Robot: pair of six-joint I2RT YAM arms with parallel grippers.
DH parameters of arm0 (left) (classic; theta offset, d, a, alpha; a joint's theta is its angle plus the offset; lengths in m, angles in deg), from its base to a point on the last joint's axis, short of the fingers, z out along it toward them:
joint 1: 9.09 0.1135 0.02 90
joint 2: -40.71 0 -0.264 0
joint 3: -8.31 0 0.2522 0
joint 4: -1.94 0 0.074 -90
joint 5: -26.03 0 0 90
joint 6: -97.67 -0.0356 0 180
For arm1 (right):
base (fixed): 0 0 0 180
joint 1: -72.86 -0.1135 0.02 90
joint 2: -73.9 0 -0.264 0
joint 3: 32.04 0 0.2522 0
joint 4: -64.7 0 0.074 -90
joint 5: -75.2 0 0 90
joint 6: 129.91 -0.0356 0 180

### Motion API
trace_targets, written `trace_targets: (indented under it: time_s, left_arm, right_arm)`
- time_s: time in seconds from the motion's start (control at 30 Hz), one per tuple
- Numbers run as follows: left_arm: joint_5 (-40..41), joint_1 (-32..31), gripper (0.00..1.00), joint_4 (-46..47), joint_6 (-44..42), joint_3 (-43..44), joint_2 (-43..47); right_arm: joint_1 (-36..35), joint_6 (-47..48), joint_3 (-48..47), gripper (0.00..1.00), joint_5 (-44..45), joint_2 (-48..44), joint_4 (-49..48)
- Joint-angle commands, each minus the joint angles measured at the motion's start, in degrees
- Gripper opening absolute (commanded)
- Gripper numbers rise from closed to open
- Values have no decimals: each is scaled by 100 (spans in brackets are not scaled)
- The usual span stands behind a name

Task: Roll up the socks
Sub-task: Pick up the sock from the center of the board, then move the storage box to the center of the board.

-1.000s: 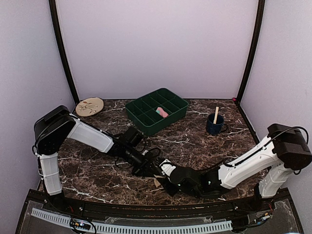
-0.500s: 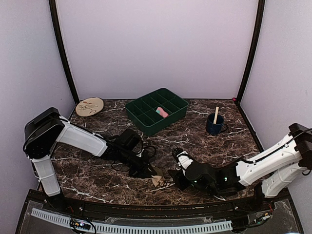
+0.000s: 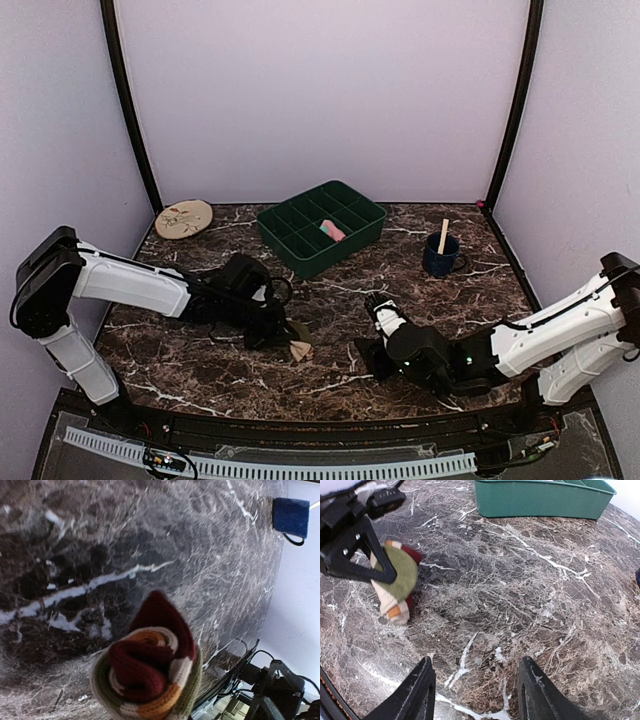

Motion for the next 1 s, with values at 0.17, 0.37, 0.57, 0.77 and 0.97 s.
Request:
trace_targets:
  time_s: [0.17,0.37,0.57,0.77,0.97]
  left_arm:
    - [287,882,0,-1019,-274,1300,563]
    - [281,1538,0,-1519,-497,2568,61]
    - [257,1997,0,-2208,-559,4402,-1157]
    - [168,2147,0,-2530,-134,5479,-2206]
    - [12,2160,0,-2501,376,6098,-2890]
  right_arm:
    - [210,90,-4,52,50,-142,-198]
    - [373,201,-84,52,15,-139,-264]
    - [575,390,-273,52,-56,-18,-381]
    - [764,555,-386,52,-178,105,-621]
    - [949,687,-417,52,-386,205,-825]
